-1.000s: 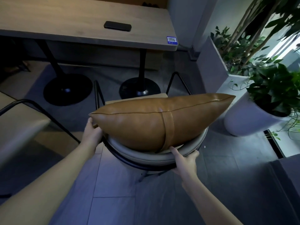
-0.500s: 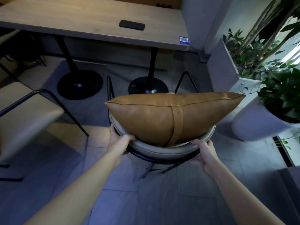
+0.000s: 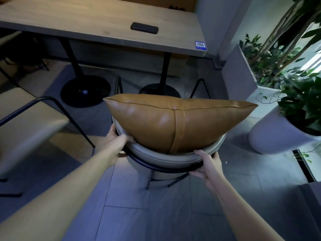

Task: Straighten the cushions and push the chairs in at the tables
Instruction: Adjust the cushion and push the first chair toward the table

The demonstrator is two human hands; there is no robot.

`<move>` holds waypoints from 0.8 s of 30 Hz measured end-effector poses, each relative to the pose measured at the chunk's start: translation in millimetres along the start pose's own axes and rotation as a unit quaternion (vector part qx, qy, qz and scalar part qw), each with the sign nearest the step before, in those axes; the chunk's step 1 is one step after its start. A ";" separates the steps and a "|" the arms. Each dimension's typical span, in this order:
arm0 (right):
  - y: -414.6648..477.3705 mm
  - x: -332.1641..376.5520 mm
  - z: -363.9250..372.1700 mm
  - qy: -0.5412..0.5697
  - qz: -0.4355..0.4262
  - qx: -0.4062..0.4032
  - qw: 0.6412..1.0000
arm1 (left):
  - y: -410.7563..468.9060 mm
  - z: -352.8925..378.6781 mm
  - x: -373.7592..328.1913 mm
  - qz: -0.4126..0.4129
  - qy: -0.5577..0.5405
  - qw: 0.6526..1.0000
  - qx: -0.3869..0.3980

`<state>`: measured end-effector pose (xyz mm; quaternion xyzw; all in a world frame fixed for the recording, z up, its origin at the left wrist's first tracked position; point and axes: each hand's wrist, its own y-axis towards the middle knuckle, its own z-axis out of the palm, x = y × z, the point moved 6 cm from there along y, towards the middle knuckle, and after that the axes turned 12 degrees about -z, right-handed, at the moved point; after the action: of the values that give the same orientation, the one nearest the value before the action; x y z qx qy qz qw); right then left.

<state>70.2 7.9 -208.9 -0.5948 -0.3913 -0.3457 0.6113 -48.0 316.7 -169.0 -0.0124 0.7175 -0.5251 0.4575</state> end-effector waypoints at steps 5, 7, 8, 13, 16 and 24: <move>2.1 -2.6 3.7 -0.011 -0.010 -0.014 1.000 | 8.5 -4.4 -2.4 -0.001 0.006 1.000 0.008; 3.2 -2.7 1.6 -0.015 -0.015 -0.014 1.000 | 8.7 -3.8 -1.3 -0.004 0.007 1.000 0.004; 3.5 -2.4 1.5 -0.015 -0.018 -0.012 1.000 | 8.3 -3.6 -1.2 -0.004 0.004 1.000 0.003; 5.8 -7.0 -3.4 -0.005 -0.036 -0.015 0.999 | 6.2 0.9 -2.3 0.001 -0.004 1.000 0.009; 7.0 -10.1 -3.3 0.002 -0.042 -0.013 0.999 | 7.4 1.3 -5.1 0.001 0.002 1.000 0.009; 8.2 -8.3 13.4 0.013 -0.038 -0.008 0.999 | 19.5 -8.9 -17.7 0.010 0.002 1.000 -0.002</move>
<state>72.8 21.3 -220.2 -0.5796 -0.4027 -0.3795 0.5982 -34.6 340.9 -172.3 -0.0053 0.7192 -0.5195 0.4614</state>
